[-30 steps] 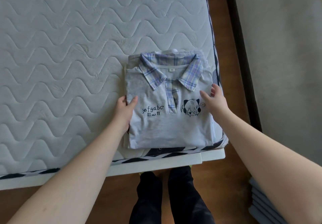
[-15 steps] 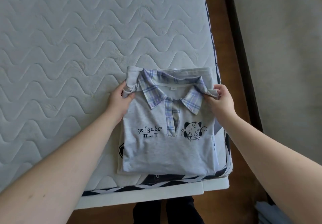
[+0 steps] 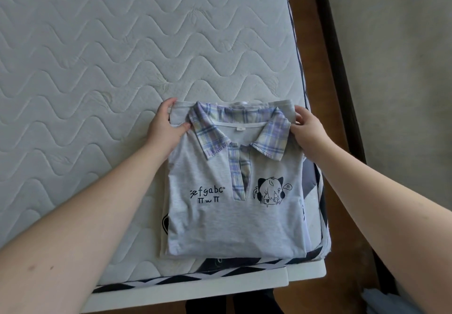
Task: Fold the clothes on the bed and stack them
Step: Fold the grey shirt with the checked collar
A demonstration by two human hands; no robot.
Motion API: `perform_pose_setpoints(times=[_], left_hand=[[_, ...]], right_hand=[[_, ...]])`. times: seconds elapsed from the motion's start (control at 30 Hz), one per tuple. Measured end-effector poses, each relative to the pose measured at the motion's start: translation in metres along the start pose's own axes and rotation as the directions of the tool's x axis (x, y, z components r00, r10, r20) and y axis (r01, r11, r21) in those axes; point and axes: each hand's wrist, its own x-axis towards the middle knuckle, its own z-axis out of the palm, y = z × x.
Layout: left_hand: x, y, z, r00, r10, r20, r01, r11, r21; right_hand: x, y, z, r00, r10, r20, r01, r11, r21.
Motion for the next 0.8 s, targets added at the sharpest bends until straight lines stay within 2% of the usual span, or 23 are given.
perform_pose_setpoints(times=[0.1, 0.17, 0.2, 0.27, 0.33, 0.4, 0.53, 0.6, 0.67, 0.8], left_hand=[[-0.006, -0.007, 0.005, 0.997, -0.076, -0.032, 0.077, 0.996, 0.039], [-0.01, -0.009, 0.007, 0.995, -0.068, -0.076, 0.072, 0.996, 0.051], [-0.012, -0.009, 0.008, 0.993, -0.065, -0.102, 0.07, 0.996, 0.05], [-0.017, -0.008, 0.009, 0.989, -0.056, -0.138, 0.065, 0.996, 0.06], [-0.017, -0.009, 0.007, 0.99, 0.012, -0.143, 0.025, 0.966, 0.257], [-0.015, -0.007, 0.005, 0.991, 0.094, -0.098, -0.027, 0.847, 0.531], [-0.008, 0.01, 0.005, 0.992, 0.095, 0.077, -0.123, 0.739, 0.663], [-0.007, 0.017, 0.005, 0.968, 0.128, 0.217, -0.238, 0.75, 0.617], [-0.01, 0.021, 0.003, 0.935, 0.206, 0.288, -0.329, 0.81, 0.485], [-0.014, 0.022, -0.003, 0.945, 0.288, 0.151, -0.324, 0.876, 0.358]], right_hand=[[0.0, 0.005, -0.011, 0.988, 0.151, -0.018, -0.149, 0.987, 0.066], [-0.005, 0.008, -0.014, 0.98, 0.195, -0.044, -0.196, 0.981, -0.014], [-0.009, 0.009, -0.014, 0.984, 0.167, -0.062, -0.173, 0.979, -0.109], [-0.016, 0.012, -0.012, 0.988, 0.018, -0.156, -0.065, 0.95, -0.307], [-0.019, 0.011, -0.008, 0.976, -0.122, -0.183, 0.039, 0.913, -0.405], [-0.017, 0.007, -0.002, 0.979, -0.168, -0.114, 0.086, 0.854, -0.513], [-0.014, -0.006, 0.007, 0.995, -0.1, -0.022, 0.058, 0.726, -0.685], [-0.016, -0.011, 0.01, 0.991, -0.131, -0.004, 0.092, 0.722, -0.686], [-0.02, -0.01, 0.011, 0.975, -0.221, 0.006, 0.182, 0.788, -0.588], [-0.025, -0.015, 0.008, 0.937, -0.347, -0.027, 0.301, 0.845, -0.441]])
